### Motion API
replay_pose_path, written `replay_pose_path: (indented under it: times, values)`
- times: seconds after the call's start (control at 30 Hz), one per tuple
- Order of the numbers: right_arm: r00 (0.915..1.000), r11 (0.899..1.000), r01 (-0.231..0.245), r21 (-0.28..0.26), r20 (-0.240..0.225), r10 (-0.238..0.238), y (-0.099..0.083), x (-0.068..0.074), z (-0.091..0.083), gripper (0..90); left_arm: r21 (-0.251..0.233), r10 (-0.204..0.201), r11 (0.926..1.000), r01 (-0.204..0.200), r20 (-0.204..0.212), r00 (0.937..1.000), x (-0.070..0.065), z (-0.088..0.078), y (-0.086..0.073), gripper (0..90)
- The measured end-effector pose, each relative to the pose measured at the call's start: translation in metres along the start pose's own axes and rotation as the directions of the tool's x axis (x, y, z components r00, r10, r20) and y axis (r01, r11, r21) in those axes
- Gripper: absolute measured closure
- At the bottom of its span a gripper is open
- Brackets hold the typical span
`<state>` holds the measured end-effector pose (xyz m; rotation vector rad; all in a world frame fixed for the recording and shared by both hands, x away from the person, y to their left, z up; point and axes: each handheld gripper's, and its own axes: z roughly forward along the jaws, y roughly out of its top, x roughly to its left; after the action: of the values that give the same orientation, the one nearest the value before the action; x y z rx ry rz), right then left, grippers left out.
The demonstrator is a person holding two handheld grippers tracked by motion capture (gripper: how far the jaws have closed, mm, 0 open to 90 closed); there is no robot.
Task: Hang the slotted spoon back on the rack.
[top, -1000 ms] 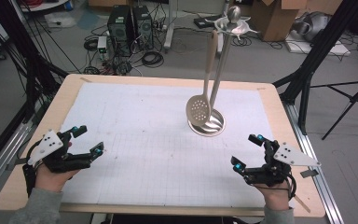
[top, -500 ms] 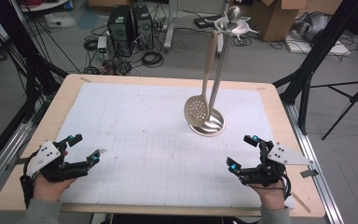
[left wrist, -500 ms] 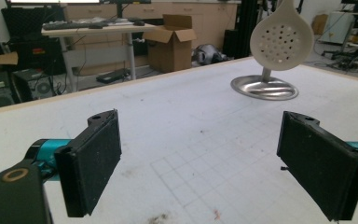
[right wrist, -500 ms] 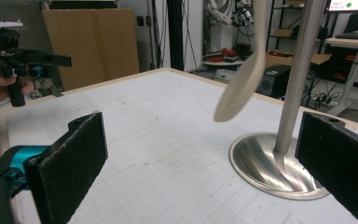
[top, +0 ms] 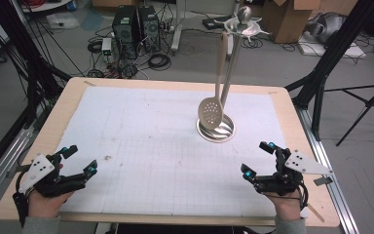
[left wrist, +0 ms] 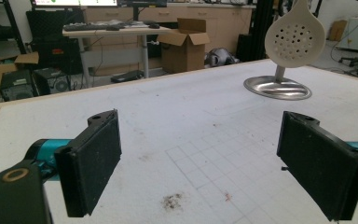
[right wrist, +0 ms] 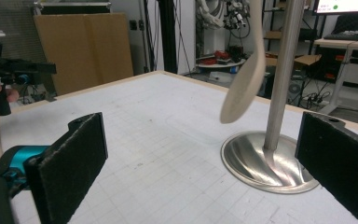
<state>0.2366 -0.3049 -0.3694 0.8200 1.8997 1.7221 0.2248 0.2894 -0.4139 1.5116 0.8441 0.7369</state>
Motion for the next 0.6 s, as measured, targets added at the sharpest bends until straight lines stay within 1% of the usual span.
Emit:
replay_pose_path:
  times: [0.13, 0.17, 0.2, 0.3, 0.37, 0.4, 0.47, 0.6]
  values:
    - [1.0, 1.0, 0.004, 0.001, 0.001, -0.004, 0.0, 0.0, 0.0, 1.1, 0.005, -0.01, 0.9999, 0.01, -0.013, 0.9999, 0.0, -0.004, -0.003, 13.9]
    - [1.0, 1.0, -0.003, 0.006, 0.003, 0.003, -0.001, 0.0, 0.0, 1.1, 0.005, -0.007, 1.0, 0.008, -0.015, 0.9999, 0.001, -0.004, -0.005, 13.9]
    - [1.0, 1.0, 0.003, 0.003, 0.002, -0.003, -0.001, 0.0, 0.0, 1.1, 0.009, -0.007, 0.9999, 0.008, -0.023, 0.9997, 0.001, -0.005, -0.006, 13.8]
    - [1.0, 1.0, 0.001, 0.007, 0.0, -0.001, -0.001, 0.001, 0.001, 1.1, 0.011, -0.022, 0.9997, 0.022, -0.034, 0.9992, 0.003, -0.007, -0.011, 13.8]
    - [1.0, 1.0, -0.001, 0.009, 0.001, 0.001, -0.002, 0.0, 0.001, 1.1, 0.021, -0.021, 0.9995, 0.022, -0.041, 0.999, 0.004, -0.009, -0.013, 13.8]
    - [1.0, 1.0, 0.0, 0.008, 0.004, -0.001, -0.002, -0.001, 0.001, 1.1, 0.016, -0.026, 0.9995, 0.027, -0.044, 0.9987, 0.004, -0.01, -0.013, 13.8]
    - [1.0, 1.0, -0.001, 0.008, 0.008, 0.001, -0.003, -0.001, 0.001, 1.1, 0.017, -0.023, 0.9996, 0.024, -0.051, 0.9984, 0.004, -0.011, -0.014, 13.8]
    - [0.9999, 1.0, -0.007, 0.005, 0.012, 0.007, -0.003, -0.002, -0.001, 1.1, 0.018, -0.017, 0.9997, 0.018, -0.048, 0.9987, 0.001, -0.01, -0.013, 13.9]
